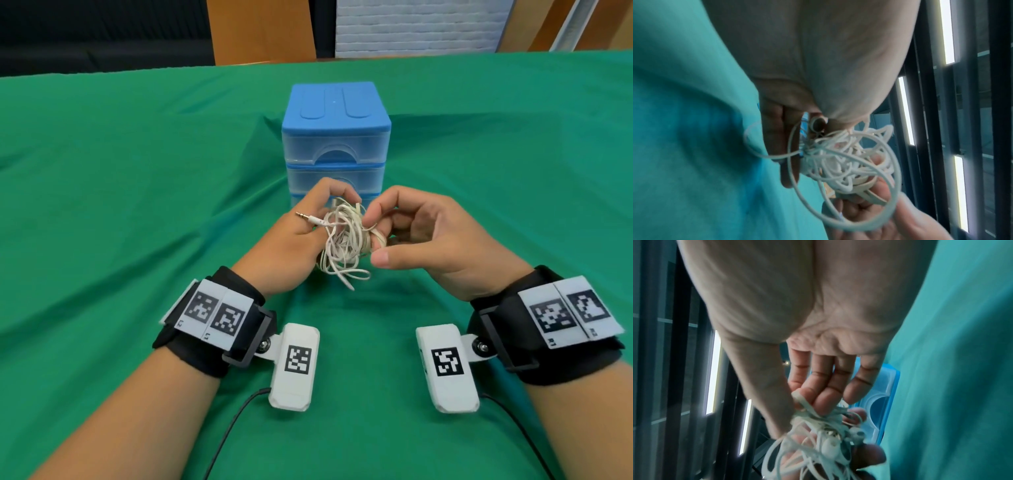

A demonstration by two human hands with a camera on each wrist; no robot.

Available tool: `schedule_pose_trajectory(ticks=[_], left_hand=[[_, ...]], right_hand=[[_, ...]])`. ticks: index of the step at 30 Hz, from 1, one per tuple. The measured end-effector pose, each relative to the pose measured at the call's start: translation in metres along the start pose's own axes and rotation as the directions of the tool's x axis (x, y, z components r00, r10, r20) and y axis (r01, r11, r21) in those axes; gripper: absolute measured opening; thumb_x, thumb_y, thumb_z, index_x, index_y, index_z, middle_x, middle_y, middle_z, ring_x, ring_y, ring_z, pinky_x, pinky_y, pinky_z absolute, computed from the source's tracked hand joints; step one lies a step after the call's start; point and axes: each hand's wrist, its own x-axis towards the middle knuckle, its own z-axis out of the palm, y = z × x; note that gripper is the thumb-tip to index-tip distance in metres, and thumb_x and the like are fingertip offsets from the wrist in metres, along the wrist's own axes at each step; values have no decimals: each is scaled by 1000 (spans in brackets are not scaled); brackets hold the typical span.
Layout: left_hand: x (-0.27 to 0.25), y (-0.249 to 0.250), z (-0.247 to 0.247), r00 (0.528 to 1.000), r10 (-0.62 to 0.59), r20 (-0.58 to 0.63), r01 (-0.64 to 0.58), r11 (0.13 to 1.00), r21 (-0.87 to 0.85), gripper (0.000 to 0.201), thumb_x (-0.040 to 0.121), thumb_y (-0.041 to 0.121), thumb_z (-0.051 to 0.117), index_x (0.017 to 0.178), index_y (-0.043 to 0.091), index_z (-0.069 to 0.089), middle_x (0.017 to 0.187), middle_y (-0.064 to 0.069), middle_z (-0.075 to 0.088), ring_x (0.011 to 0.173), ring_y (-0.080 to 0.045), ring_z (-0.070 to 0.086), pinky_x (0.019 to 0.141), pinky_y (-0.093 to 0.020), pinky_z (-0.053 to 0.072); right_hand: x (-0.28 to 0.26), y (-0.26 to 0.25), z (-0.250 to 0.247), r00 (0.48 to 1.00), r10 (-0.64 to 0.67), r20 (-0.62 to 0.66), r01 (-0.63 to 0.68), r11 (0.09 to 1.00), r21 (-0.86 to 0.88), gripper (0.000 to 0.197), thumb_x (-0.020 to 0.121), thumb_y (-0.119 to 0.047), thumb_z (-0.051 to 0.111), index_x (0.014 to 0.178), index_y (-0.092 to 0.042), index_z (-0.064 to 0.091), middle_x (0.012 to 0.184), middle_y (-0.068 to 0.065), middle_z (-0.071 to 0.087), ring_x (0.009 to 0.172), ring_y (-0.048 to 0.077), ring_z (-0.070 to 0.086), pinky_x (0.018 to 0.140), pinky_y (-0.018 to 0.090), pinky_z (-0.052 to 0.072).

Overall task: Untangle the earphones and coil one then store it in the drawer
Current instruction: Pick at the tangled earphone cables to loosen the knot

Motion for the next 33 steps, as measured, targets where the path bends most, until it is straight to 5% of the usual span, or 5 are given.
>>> schedule_pose_trajectory(ticks=[9, 13, 17, 22, 33], left_hand=[[0, 6, 1, 988, 152, 20, -143, 961, -236, 25, 100, -6, 47, 102, 17, 38, 116, -22, 64, 90, -31, 66, 72, -36, 56], [1, 6, 0, 988, 151, 7, -147, 971, -187, 39, 95, -19, 48, 96, 18, 37, 118, -21, 63, 93, -29, 62, 76, -44, 53], [0, 7, -1, 988, 151, 0, -149, 972, -184, 41, 91, -21, 53, 94, 17, 37, 121, -20, 60, 91, -26, 61, 74, -36, 56], [-1, 7, -1, 989, 147, -21, -149, 971, -186, 41, 90, -21, 54, 94, 16, 37, 118, -20, 59, 86, -21, 64, 72, -33, 56], [1, 5, -1, 988, 152, -30, -154, 979, -130, 41, 89, -23, 53, 93, 14, 37, 110, -24, 58, 86, -26, 55, 68, -37, 51]], right_hand=[[-1, -3, -5, 968, -3, -251, 5, 1000, 6, 5, 85, -4, 67, 81, -3, 70, 62, 7, 64, 41, 17, 59, 37, 17, 38], [1, 0, -5, 965, -43, -259, 22, 996, -83, 22, 74, -14, 77, 65, -5, 59, 56, 18, 44, 43, 15, 32, 42, 19, 24], [0, 1, -5, 987, -14, -161, 0, 996, -84, 27, 69, -7, 80, 85, -14, 60, 76, -2, 55, 56, 19, 47, 44, 21, 34], [-1, -1, -6, 992, -75, -102, 63, 991, -114, 36, 70, -3, 81, 97, -15, 60, 89, 5, 55, 65, 23, 46, 59, 25, 47], [-2, -4, -2, 990, -125, -65, 121, 991, -57, 7, 77, -8, 73, 78, -6, 66, 66, -3, 61, 59, 9, 49, 56, 20, 38]])
